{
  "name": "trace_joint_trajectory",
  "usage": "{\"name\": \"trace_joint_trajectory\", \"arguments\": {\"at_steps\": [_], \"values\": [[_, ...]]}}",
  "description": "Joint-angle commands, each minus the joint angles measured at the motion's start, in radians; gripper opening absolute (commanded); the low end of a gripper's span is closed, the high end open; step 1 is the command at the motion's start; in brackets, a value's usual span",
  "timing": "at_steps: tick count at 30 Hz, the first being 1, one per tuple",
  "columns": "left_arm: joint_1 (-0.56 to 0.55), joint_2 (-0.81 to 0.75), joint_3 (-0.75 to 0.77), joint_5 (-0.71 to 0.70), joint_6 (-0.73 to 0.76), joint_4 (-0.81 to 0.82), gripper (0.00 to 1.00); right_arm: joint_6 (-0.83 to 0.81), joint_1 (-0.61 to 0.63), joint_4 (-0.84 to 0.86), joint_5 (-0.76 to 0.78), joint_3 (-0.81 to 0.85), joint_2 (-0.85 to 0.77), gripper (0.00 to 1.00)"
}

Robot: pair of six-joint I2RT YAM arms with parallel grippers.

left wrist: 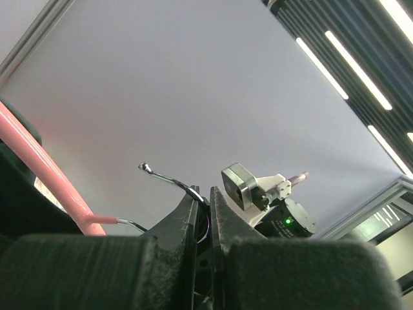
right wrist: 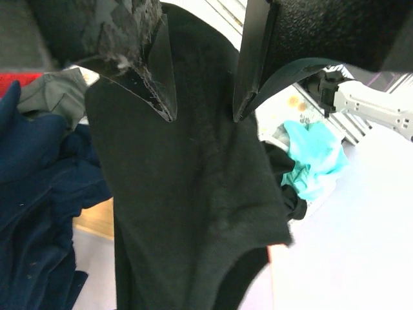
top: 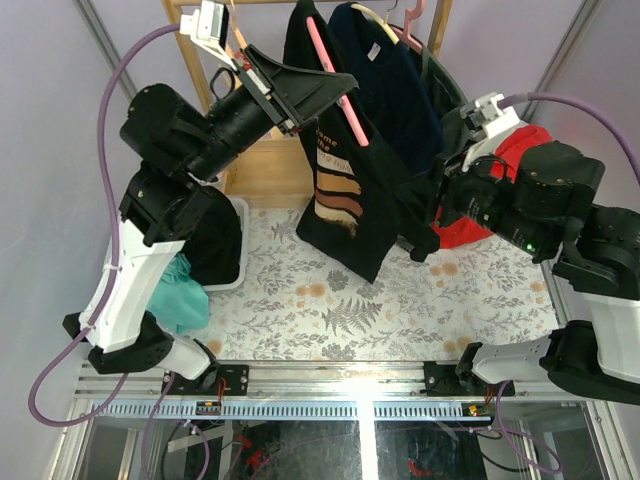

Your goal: Place the t-shirt on the hanger

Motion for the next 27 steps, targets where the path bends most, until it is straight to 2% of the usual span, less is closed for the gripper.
{"name": "trace_joint_trajectory", "arguments": {"at_steps": [1,5,8,12,15,21,27], "values": [[0.027,-0.020,0.061,0.037,0.005,0.057,0.00,-0.052,0.000,-0.045,0.055,0.074,-0.005,0.45],[0.032,-0.090,-0.084,0.044,-0.018,0.128,0.00,-0.074,0.000,-0.021,-0.024,0.044,-0.028,0.34],[0.034,-0.114,-0.147,0.048,-0.024,0.153,0.00,-0.090,0.000,0.001,-0.105,0.008,-0.034,0.32],[0.036,-0.111,-0.158,0.054,-0.025,0.155,0.00,-0.080,0.000,0.033,-0.224,0.011,-0.024,0.44],[0.036,-0.112,-0.172,0.072,-0.036,0.171,0.00,-0.080,0.000,0.022,-0.215,0.023,0.006,0.50],[0.036,-0.151,-0.211,0.106,-0.021,0.153,0.00,-0.077,-0.001,0.073,-0.241,-0.026,0.034,0.51],[0.039,-0.222,-0.249,0.164,0.037,0.056,0.00,-0.051,-0.002,0.115,-0.322,-0.040,0.019,0.48]]}}
